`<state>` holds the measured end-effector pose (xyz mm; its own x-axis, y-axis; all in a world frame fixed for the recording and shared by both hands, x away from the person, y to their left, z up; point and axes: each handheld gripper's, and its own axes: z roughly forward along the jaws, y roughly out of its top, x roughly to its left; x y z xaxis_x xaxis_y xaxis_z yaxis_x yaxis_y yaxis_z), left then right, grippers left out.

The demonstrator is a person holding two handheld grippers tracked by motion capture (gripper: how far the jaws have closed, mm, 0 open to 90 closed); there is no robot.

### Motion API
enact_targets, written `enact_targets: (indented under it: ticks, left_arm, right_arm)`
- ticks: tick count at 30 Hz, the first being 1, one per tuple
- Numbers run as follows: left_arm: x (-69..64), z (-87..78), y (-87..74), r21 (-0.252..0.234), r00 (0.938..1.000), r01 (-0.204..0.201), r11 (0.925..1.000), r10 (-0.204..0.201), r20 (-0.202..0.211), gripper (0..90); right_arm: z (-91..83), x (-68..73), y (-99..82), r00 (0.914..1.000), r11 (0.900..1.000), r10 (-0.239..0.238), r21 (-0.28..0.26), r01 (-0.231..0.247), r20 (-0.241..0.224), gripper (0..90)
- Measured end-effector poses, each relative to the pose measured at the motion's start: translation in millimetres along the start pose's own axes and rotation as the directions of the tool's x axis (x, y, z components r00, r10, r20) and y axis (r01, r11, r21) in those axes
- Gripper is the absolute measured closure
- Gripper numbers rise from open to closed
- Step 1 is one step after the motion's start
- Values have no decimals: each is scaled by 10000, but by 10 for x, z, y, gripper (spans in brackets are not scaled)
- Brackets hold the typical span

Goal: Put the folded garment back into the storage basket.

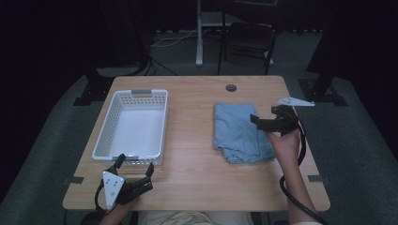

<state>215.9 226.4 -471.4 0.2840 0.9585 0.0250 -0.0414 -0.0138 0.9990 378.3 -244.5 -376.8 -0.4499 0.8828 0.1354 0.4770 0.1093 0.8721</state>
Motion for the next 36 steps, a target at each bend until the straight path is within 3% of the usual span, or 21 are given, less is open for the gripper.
enact_targets:
  ticks: [16,36]
  left_arm:
    - [1,-2,0,-14,10000,-2,10000,2,18,27]
    - [1,-1,0,-1,10000,0,10000,0,14,27]
  right_arm:
    - [329,-105,-103,9988,9953,475,838,-479,65,44]
    - [620,-232,-266,9968,9777,765,1943,-794,222,44]
